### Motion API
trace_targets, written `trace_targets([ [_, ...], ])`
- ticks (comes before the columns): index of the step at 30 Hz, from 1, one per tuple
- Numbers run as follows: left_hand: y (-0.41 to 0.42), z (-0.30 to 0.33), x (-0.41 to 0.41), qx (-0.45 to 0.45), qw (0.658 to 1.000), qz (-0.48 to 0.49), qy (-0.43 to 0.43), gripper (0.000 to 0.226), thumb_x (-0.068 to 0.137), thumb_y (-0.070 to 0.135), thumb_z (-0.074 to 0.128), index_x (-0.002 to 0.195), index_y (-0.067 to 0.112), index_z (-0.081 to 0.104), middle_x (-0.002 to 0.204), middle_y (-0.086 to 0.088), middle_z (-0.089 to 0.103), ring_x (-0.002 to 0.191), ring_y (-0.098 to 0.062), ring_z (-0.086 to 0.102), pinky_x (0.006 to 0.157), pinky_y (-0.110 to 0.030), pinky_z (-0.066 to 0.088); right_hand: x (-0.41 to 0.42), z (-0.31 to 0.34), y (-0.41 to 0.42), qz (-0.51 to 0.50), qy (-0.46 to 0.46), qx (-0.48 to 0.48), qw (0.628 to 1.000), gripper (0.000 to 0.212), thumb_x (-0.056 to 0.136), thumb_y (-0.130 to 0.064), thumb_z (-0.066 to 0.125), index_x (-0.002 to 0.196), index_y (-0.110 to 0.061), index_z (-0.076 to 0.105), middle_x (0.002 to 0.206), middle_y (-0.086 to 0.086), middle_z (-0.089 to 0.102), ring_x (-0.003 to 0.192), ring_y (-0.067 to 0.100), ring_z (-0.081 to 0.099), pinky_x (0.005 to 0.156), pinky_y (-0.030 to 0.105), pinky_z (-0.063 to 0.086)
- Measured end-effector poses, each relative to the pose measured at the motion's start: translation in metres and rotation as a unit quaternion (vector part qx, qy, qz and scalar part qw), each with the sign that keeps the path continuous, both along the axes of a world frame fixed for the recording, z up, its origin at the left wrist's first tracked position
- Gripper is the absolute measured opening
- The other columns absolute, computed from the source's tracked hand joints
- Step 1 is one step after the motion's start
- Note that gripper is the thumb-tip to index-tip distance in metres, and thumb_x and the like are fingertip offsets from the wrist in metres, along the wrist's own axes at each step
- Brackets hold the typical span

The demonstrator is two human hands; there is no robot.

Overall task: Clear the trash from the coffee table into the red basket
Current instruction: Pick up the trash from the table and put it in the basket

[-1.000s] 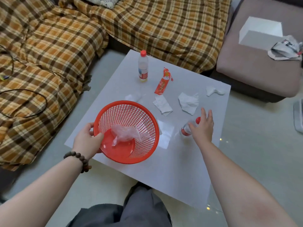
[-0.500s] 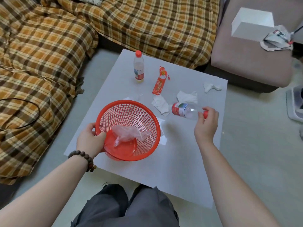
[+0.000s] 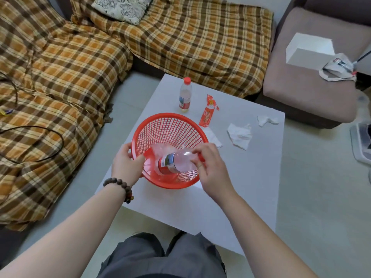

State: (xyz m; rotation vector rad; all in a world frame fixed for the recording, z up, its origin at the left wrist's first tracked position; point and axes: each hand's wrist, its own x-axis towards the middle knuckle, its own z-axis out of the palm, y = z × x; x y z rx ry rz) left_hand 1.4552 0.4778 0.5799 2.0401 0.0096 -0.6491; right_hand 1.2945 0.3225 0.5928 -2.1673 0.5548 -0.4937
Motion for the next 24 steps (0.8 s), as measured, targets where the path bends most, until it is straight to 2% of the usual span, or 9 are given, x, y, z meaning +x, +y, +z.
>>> trace_targets([
  [4,0.015,0.006,0.006,-0.036,0.999,0.014,0.002,0.031,0.088,0.011,0.054,0.115,0.026,0.052,0.098,-0.004,0.074,0.071,-0.024,0.076,0.065,-0.049,0.063,0.022,-0.017,0.025,0.052,0.070,-0.027,0.996,0.014,0.094,-0.013,0.051,0.106,-0.019,0.055,0.106,-0.011,0.044,0.089,-0.001,0.044,0.072,0.006,0.036],
  [9,0.037,0.013,0.012,-0.057,0.997,0.004,-0.047,0.030,0.088,0.011,0.055,0.098,0.039,0.055,0.101,-0.001,0.073,0.080,-0.026,0.073,0.071,-0.050,0.061,0.057,-0.022,0.055,0.073,0.081,-0.066,0.992,0.022,0.095,-0.020,0.050,0.117,-0.020,0.053,0.119,-0.001,0.050,0.097,0.010,0.050,0.075,0.021,0.042],
  [10,0.044,0.015,0.015,-0.053,0.997,0.007,-0.057,0.030,0.088,0.011,0.055,0.098,0.039,0.054,0.103,-0.002,0.072,0.084,-0.027,0.073,0.073,-0.051,0.061,0.065,-0.022,0.061,0.070,0.084,-0.078,0.991,0.026,0.095,-0.020,0.050,0.120,-0.018,0.053,0.121,0.002,0.051,0.103,0.015,0.051,0.079,0.025,0.045],
  [12,0.058,0.016,0.023,-0.040,0.996,0.023,-0.075,0.030,0.087,0.010,0.055,0.102,0.036,0.054,0.104,-0.003,0.072,0.085,-0.027,0.071,0.074,-0.050,0.060,0.080,-0.026,0.071,0.065,0.108,-0.117,0.985,0.034,0.093,-0.019,0.051,0.126,-0.014,0.053,0.131,0.011,0.051,0.121,0.026,0.046,0.100,0.037,0.043],
  [14,0.075,0.015,0.035,-0.026,0.994,0.051,-0.093,0.029,0.086,0.009,0.055,0.106,0.031,0.056,0.099,-0.001,0.072,0.079,-0.023,0.070,0.070,-0.045,0.060,0.093,-0.031,0.081,0.072,0.143,-0.134,0.978,0.040,0.093,-0.019,0.050,0.133,-0.013,0.051,0.145,0.015,0.042,0.139,0.032,0.028,0.117,0.043,0.024],
  [16,0.095,0.014,0.049,-0.004,0.991,0.078,-0.107,0.032,0.084,0.011,0.055,0.113,0.023,0.059,0.093,0.000,0.071,0.078,-0.020,0.068,0.068,-0.038,0.057,0.102,-0.038,0.093,0.084,0.155,-0.116,0.977,0.046,0.094,-0.021,0.050,0.139,-0.017,0.045,0.153,0.012,0.031,0.145,0.028,0.014,0.120,0.040,0.014],
  [19,0.126,0.009,0.068,0.031,0.986,0.107,-0.121,0.033,0.082,0.011,0.055,0.114,0.019,0.060,0.094,-0.002,0.067,0.084,-0.025,0.064,0.071,-0.036,0.048,0.107,-0.050,0.113,0.099,0.135,-0.092,0.982,0.054,0.093,-0.029,0.052,0.144,-0.025,0.035,0.158,0.006,0.021,0.147,0.023,0.006,0.120,0.038,0.013],
  [21,0.147,0.004,0.079,0.058,0.983,0.123,-0.123,0.031,0.081,0.010,0.054,0.111,0.019,0.059,0.090,0.000,0.064,0.085,-0.025,0.061,0.073,-0.035,0.044,0.107,-0.059,0.124,0.091,0.125,-0.061,0.986,0.060,0.091,-0.035,0.055,0.145,-0.032,0.029,0.158,0.004,0.019,0.147,0.022,0.008,0.117,0.037,0.014],
  [24,0.176,-0.006,0.093,0.081,0.981,0.137,-0.109,0.028,0.079,0.012,0.053,0.103,0.025,0.055,0.090,-0.002,0.063,0.090,-0.031,0.064,0.081,-0.043,0.052,0.100,-0.081,0.127,0.047,0.155,-0.017,0.987,0.063,0.088,-0.039,0.061,0.143,-0.034,0.030,0.155,0.003,0.022,0.144,0.021,0.018,0.114,0.037,0.025],
])
